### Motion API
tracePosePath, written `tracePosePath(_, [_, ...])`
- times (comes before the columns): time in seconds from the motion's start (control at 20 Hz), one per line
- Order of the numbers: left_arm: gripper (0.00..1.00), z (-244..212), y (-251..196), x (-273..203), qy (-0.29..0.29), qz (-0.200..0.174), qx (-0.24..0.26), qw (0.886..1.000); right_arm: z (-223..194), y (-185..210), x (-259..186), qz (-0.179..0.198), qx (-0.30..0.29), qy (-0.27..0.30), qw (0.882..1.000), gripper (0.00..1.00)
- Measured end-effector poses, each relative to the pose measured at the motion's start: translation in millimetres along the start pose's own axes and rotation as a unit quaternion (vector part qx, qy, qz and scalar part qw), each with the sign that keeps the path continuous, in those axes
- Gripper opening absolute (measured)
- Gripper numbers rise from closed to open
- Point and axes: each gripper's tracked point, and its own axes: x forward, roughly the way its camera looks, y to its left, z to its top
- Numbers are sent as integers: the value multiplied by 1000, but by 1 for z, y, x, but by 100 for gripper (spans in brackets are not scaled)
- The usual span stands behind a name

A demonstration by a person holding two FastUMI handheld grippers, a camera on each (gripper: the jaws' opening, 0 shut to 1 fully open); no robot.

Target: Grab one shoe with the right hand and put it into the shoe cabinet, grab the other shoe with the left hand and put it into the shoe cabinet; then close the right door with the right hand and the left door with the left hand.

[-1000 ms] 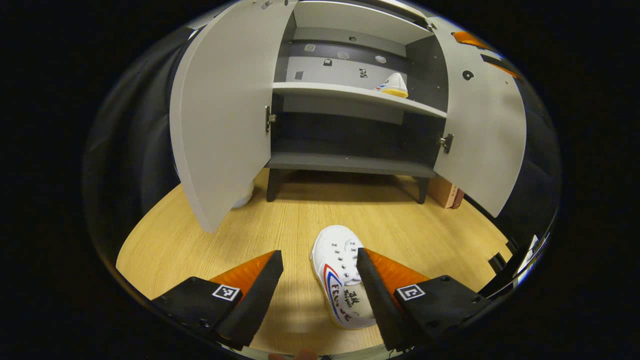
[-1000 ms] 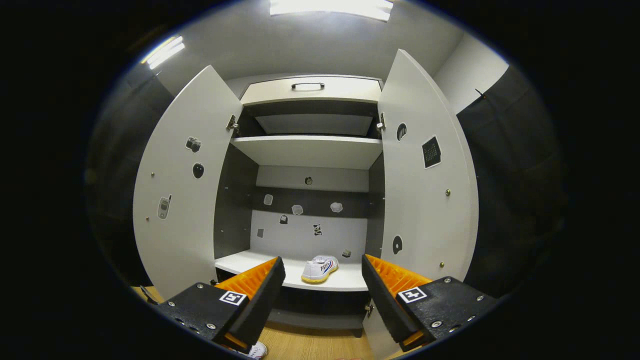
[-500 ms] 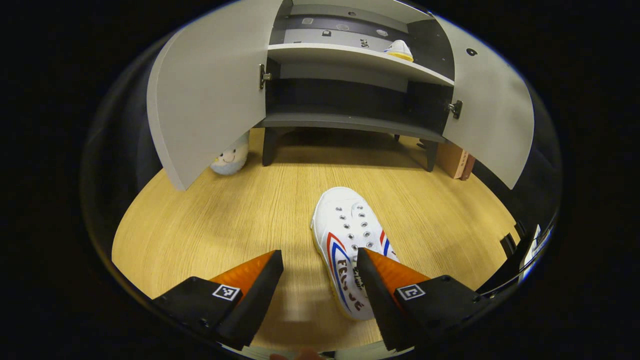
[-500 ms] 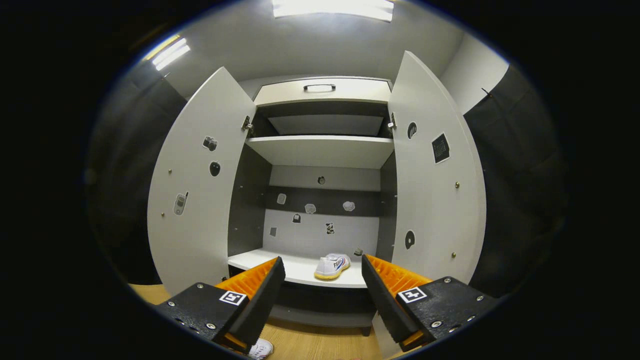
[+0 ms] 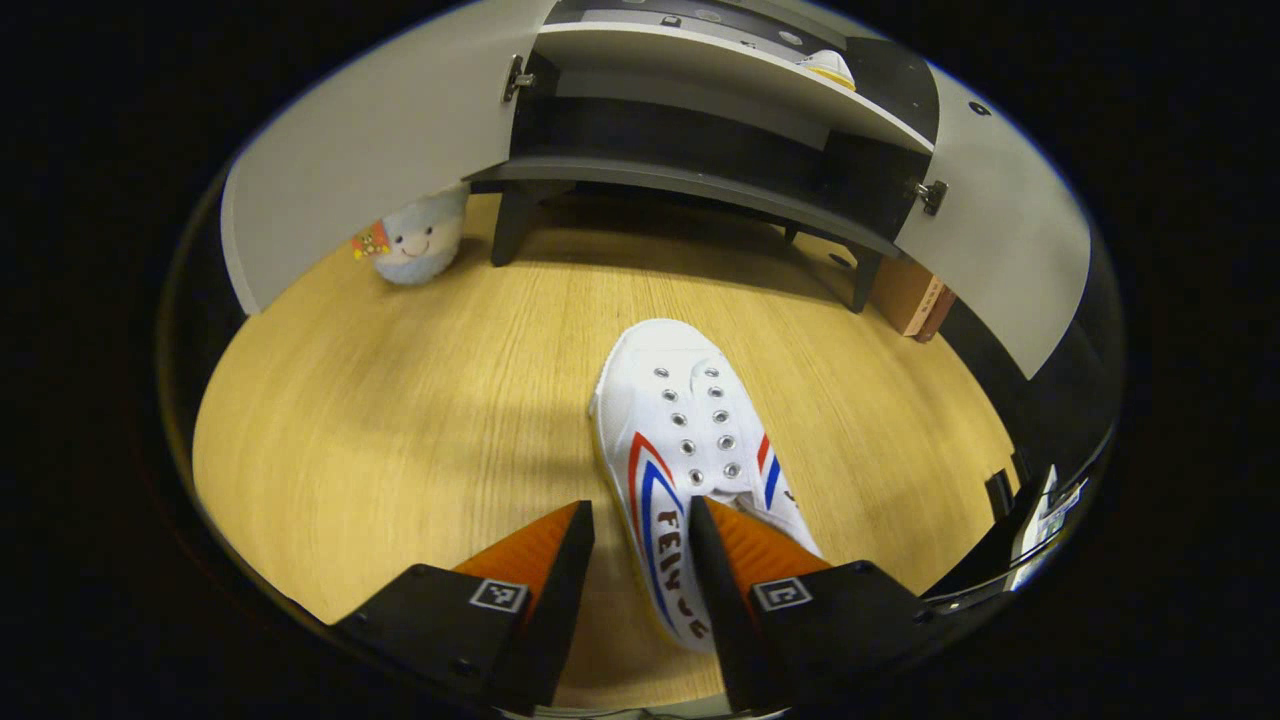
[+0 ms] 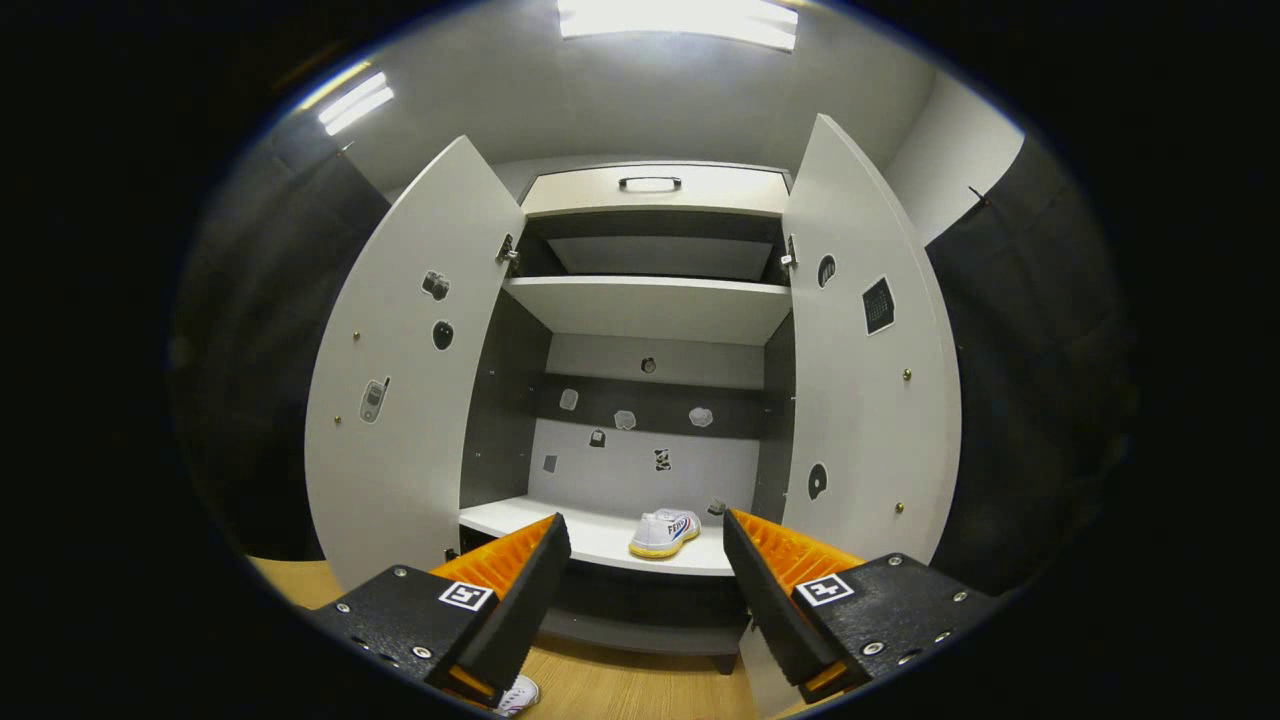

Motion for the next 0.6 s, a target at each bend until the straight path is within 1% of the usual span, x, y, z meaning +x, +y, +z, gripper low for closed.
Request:
tracePosePath(0.05, [46, 1, 0, 2, 4, -3, -2, 1000, 0, 0, -1, 0, 1, -1, 1000, 94])
tracePosePath(0.1, [46, -1, 2, 1, 9, -3, -2, 1000, 0, 0, -3, 1, 2, -2, 1000, 94])
tracePosePath(0.15, [40, 0, 2, 3, 6, 0, 6, 1000, -2, 1, -4, 3, 3, -1, 1000, 94])
tracePosePath(0.2, [37, 0, 5, 4, 1, 1, 16, 1000, -4, 1, -6, 4, 4, 0, 1000, 94])
tracePosePath(0.25, [22, 1, 9, 5, -7, 2, 4, 1000, -5, 1, -6, 5, 6, 1, 1000, 94])
tracePosePath(0.3, [7, 3, 8, 5, -5, -5, 6, 1000, -7, 1, -7, 5, 6, 1, 1000, 94])
tracePosePath(0.4, [7, 9, 6, -3, -14, -8, 11, 1000, -12, 2, -7, 6, 3, 5, 1000, 94])
tracePosePath(0.6, [7, 29, -12, -16, -34, -37, 22, 999, -19, 0, -6, 3, -7, 13, 1000, 94])
